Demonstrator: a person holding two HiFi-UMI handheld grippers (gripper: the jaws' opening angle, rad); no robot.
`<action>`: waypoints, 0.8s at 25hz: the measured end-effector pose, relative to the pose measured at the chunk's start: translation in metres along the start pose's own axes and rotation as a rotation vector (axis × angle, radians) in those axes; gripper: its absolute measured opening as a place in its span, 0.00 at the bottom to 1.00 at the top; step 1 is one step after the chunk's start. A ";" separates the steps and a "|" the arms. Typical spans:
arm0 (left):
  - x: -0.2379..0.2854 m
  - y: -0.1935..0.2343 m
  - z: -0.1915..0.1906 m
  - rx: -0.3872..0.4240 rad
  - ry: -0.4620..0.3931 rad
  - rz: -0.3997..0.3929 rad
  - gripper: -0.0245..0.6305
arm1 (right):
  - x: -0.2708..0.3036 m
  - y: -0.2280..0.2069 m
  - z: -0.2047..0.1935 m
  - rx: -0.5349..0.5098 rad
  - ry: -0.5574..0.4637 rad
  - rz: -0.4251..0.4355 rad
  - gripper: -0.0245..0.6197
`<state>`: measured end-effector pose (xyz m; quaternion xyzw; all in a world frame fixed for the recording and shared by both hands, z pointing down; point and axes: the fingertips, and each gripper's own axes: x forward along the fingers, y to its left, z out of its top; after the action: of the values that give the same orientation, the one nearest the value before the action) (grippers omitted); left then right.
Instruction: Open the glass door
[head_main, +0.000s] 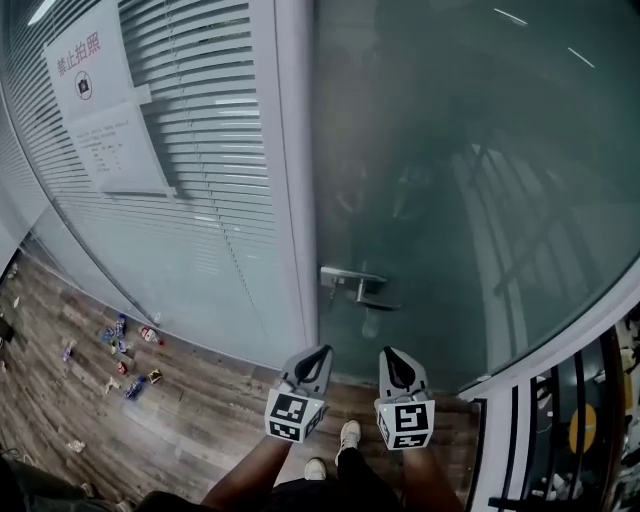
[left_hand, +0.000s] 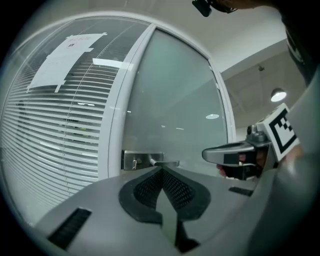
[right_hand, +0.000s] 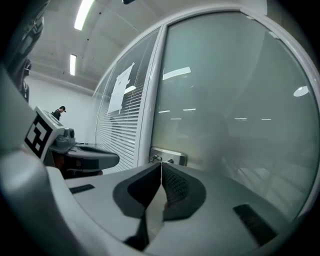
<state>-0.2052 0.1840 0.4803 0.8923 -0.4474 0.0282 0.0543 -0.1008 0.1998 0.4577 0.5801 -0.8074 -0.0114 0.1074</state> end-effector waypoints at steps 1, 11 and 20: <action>0.006 0.002 -0.001 -0.002 0.007 0.003 0.03 | 0.008 -0.003 0.002 -0.019 0.006 0.017 0.06; 0.057 0.030 -0.004 0.034 0.031 0.064 0.03 | 0.090 -0.024 0.012 -0.438 0.138 0.249 0.24; 0.076 0.044 -0.015 0.024 0.049 0.094 0.03 | 0.137 -0.024 -0.036 -0.858 0.394 0.484 0.28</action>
<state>-0.1948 0.0989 0.5063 0.8700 -0.4867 0.0581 0.0530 -0.1131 0.0673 0.5111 0.2721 -0.8055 -0.2062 0.4843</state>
